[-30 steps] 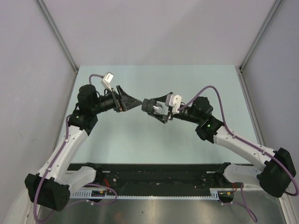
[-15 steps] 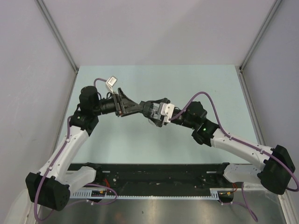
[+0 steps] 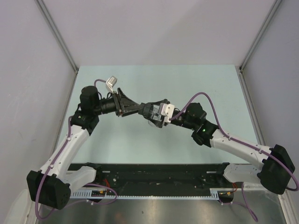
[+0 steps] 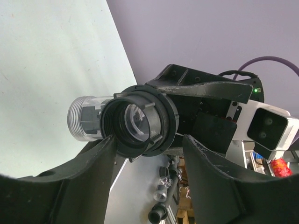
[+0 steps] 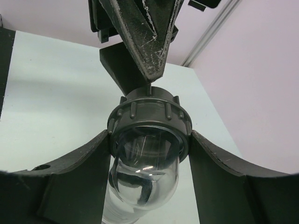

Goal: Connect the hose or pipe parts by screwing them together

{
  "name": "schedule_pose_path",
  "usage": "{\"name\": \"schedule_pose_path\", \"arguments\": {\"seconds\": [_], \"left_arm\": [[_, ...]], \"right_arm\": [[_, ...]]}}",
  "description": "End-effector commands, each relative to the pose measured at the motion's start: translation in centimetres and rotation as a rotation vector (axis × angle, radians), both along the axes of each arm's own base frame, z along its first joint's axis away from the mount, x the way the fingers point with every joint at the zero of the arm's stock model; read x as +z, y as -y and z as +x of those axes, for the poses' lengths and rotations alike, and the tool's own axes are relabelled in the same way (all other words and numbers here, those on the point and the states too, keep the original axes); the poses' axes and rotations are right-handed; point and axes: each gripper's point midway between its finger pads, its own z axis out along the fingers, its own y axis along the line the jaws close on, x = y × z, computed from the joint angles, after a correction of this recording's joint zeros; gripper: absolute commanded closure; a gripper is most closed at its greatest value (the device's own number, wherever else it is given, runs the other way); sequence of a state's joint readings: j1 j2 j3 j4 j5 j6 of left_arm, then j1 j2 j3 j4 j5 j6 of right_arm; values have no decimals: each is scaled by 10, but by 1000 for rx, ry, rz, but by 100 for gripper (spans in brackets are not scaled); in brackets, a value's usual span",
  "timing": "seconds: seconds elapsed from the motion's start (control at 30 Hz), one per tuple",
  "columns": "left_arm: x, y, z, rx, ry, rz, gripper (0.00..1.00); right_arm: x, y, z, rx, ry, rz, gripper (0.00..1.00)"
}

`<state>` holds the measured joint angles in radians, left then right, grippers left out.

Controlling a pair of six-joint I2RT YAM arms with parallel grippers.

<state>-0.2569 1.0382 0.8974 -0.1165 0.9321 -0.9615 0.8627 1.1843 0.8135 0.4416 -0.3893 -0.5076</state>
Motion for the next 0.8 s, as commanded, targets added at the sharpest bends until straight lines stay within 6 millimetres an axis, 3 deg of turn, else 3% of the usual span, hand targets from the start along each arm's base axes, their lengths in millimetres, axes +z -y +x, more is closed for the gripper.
{"name": "schedule_pose_path", "arguments": {"seconds": [0.0, 0.27, 0.47, 0.57, 0.6, 0.63, 0.77], "left_arm": [[11, -2, -3, -12, 7, -41, 39], [4, 0, -3, -24, -25, -47, 43], [2, -1, -5, -27, -16, -51, 64], [8, 0, -6, -35, 27, -66, 80], [12, 1, -8, -50, 57, -98, 92], [15, 1, -9, -57, 73, -112, 98], [16, 1, -8, -74, 230, -93, 100]], "right_arm": [[30, 1, -8, 23, 53, 87, 100], [37, 2, -12, 33, 53, 109, 100], [38, 0, -14, 51, 31, 125, 100], [40, -1, -14, 63, 18, 142, 100], [40, -1, -14, 68, 6, 150, 100], [44, -1, -16, 89, -18, 175, 100], [50, 2, -9, 116, -113, 244, 100]]}}
